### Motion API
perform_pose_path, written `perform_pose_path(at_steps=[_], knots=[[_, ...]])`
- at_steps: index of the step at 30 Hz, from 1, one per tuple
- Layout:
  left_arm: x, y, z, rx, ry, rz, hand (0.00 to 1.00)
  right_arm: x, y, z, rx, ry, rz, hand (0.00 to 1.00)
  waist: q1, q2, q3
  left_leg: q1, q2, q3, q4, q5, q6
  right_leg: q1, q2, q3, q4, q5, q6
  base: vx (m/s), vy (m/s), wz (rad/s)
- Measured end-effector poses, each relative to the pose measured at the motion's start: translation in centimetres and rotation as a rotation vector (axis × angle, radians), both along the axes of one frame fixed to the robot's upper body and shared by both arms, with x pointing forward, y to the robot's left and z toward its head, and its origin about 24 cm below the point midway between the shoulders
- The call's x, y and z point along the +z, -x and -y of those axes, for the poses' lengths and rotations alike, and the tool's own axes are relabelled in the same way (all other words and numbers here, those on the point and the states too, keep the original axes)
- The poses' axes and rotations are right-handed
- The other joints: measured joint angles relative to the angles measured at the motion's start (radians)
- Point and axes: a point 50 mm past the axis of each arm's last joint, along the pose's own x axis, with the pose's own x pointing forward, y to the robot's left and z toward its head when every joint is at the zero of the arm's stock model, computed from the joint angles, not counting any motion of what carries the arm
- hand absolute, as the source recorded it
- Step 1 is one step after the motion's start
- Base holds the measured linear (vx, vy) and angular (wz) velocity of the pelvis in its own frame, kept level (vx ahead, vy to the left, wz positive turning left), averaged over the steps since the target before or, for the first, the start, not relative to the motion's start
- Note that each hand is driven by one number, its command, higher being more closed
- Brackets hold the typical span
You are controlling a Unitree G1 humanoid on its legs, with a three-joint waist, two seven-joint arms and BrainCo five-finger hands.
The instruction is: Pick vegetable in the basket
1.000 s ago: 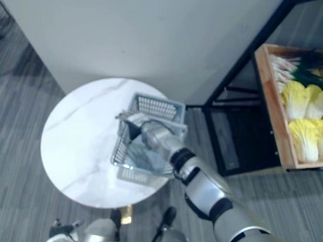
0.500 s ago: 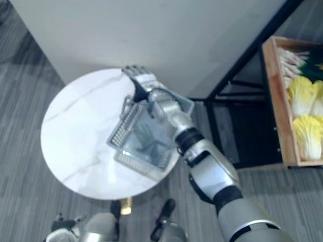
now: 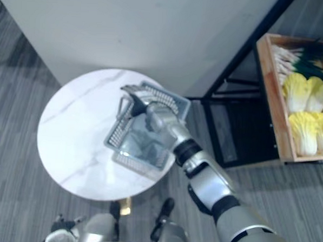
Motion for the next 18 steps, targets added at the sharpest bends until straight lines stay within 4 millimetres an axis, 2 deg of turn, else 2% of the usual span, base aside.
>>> perform_pose_path(at_steps=[3,11,18], knots=[[0.0,0.0,0.0,-0.002,0.002,0.003,0.00,-0.2,-0.6,0.6,-0.046,-0.009,-0.025,0.00,0.003,0.000,0.000,0.000,0.000,0.000,0.000,0.000,0.000,0.000,0.000,0.000,0.000,0.000,0.000,0.00,0.000,0.00],[0.2,-0.4,0.1,-0.021,0.005,0.018,0.00,1.5,-2.0,1.9,-0.131,-0.017,0.014,0.00,0.017,0.000,0.000,-0.019,0.000,-0.003,0.001,0.000,0.000,-0.016,-0.001,-0.002,0.000,0.000,0.000,0.00,0.000,0.01],[0.4,-1.2,0.2,-0.043,-0.001,0.043,0.00,1.5,-2.3,2.4,-0.163,-0.005,0.016,0.00,0.022,0.003,0.045,-0.026,-0.005,-0.017,0.003,0.001,0.000,-0.017,-0.008,-0.016,0.005,0.000,0.000,0.00,0.011,0.06]])
